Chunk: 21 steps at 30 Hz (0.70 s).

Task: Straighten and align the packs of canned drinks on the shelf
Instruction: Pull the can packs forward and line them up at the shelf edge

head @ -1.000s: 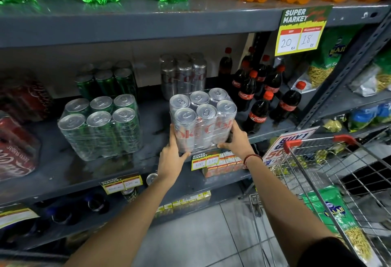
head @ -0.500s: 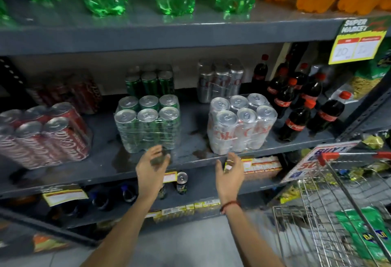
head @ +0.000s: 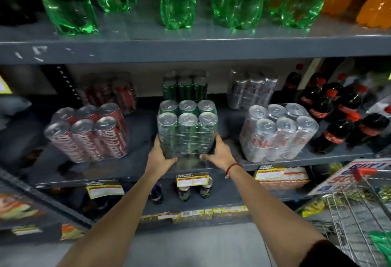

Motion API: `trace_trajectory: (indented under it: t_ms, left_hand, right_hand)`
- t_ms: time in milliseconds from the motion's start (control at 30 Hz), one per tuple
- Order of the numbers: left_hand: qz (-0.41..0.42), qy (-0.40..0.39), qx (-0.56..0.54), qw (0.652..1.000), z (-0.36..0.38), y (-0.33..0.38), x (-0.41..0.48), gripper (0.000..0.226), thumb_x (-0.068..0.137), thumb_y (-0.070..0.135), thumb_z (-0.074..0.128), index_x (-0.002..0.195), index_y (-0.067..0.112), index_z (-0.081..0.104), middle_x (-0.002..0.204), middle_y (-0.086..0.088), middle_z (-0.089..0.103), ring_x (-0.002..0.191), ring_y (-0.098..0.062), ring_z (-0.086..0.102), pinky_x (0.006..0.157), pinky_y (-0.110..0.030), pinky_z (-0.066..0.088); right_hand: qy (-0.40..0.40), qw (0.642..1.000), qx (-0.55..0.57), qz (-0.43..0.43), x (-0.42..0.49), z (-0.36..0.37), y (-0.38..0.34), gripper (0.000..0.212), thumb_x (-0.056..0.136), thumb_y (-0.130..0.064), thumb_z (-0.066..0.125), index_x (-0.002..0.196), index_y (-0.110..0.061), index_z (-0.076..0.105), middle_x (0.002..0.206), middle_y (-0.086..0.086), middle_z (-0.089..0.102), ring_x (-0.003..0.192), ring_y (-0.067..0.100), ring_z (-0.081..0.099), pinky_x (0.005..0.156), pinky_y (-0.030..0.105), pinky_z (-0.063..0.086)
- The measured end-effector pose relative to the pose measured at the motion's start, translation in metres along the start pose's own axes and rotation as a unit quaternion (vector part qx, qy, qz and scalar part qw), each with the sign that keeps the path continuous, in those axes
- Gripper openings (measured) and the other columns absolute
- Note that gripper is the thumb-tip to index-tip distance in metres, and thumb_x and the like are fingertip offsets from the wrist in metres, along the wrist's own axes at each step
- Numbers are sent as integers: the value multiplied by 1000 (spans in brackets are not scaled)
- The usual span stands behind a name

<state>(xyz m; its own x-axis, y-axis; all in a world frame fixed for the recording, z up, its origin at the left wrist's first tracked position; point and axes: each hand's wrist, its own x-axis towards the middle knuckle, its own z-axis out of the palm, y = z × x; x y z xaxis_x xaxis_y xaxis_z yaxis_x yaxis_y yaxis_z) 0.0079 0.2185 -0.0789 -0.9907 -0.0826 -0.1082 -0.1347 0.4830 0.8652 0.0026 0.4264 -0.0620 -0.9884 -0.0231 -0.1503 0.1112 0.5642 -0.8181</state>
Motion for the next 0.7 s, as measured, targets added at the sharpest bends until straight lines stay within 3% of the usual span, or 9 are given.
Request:
trace_trajectory:
  t_ms: [300, 467, 600, 700]
  left_hand:
    - [44, -25, 56, 997, -3, -9, -26, 102, 76, 15, 74, 150, 21, 4, 136, -6, 54, 121, -21, 53, 97, -28, 39]
    - [67, 10, 45, 997, 0, -10, -47, 93, 79, 13, 72, 149, 23, 11, 134, -7, 56, 123, -24, 53, 104, -36, 39]
    - [77, 45, 69, 994, 3, -15, -53, 87, 81, 14, 70, 148, 23, 16, 124, -10, 64, 111, -27, 62, 96, -44, 49]
    - [78, 53, 89, 992, 3, -17, -52, 85, 81, 17, 70, 148, 21, 18, 119, -10, 66, 104, -27, 64, 91, -43, 52]
  right_hand:
    - [47, 999, 7, 6, -15, 5, 19, 97, 71, -11, 81, 148, -13, 23, 129, 12, 61, 115, 27, 59, 103, 39, 46]
    - [52, 998, 31, -8, -34, 5, 24, 92, 74, -8, 78, 148, -11, 24, 132, 11, 58, 119, 25, 57, 100, 28, 42]
    - [58, 997, 43, -17, -46, 4, 25, 88, 76, -6, 76, 148, -12, 24, 131, 9, 58, 113, 14, 54, 96, 23, 40]
    - [67, 996, 50, -15, -48, 7, 26, 87, 77, -4, 75, 147, -12, 25, 131, 10, 59, 117, 20, 56, 100, 27, 40]
